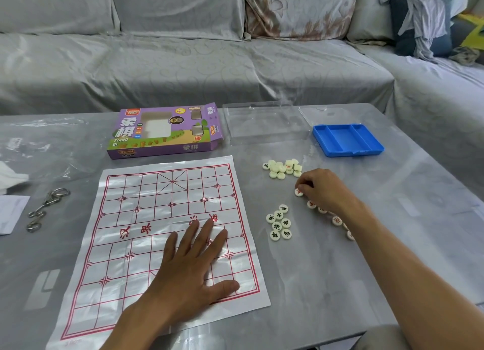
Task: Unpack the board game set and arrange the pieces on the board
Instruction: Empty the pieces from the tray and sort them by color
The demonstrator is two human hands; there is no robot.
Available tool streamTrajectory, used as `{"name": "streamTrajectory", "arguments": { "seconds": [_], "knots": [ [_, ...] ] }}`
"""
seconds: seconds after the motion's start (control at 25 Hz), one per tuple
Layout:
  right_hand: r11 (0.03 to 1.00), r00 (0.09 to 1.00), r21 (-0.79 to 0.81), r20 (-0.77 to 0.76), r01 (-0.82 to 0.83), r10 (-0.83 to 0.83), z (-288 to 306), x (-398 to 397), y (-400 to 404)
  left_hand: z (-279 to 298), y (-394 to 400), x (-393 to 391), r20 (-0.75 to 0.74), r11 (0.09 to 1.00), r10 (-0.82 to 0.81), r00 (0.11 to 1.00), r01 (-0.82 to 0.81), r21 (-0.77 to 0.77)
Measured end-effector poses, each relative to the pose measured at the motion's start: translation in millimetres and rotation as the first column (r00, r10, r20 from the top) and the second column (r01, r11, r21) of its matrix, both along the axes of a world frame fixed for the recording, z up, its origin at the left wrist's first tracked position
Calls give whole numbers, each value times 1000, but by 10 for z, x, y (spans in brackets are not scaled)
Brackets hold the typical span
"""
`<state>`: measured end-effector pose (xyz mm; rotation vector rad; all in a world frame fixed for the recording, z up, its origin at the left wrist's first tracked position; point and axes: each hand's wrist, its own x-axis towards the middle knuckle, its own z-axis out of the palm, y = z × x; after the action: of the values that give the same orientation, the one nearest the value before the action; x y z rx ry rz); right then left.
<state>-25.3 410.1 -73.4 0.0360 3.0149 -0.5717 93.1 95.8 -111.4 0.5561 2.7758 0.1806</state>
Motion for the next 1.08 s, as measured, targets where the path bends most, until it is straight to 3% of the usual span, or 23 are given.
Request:
{"name": "streamTrajectory", "arguments": {
  "seconds": [0.2,0.32,0.52,0.68,0.92,1.08],
  "knots": [
    [984,985,75,79,-162,156,90,62,-71,-7,-3,0,3,1000,0,1000,0,17],
    [983,983,151,168,-101,75,100,89,61,-4,-3,2,4,1000,-1,1000,1,10],
    [999,994,-16,-105,35,-36,-134,8,88,8,-3,2,13,1000,-3,1000,3,-5],
    [995,985,80,-162,67,-53,-274,-139,-21,34,4,9,25,1000,-5,1000,5,-2],
    [991,969,-31,-209,127,-130,-267,-147,51,31,8,6,26,1000,-9,1000,10,-18],
    [931,946,-284,-162,228,-281,-254,-134,157,39,12,6,27,1000,-10,1000,11,-21]
  ]
}}
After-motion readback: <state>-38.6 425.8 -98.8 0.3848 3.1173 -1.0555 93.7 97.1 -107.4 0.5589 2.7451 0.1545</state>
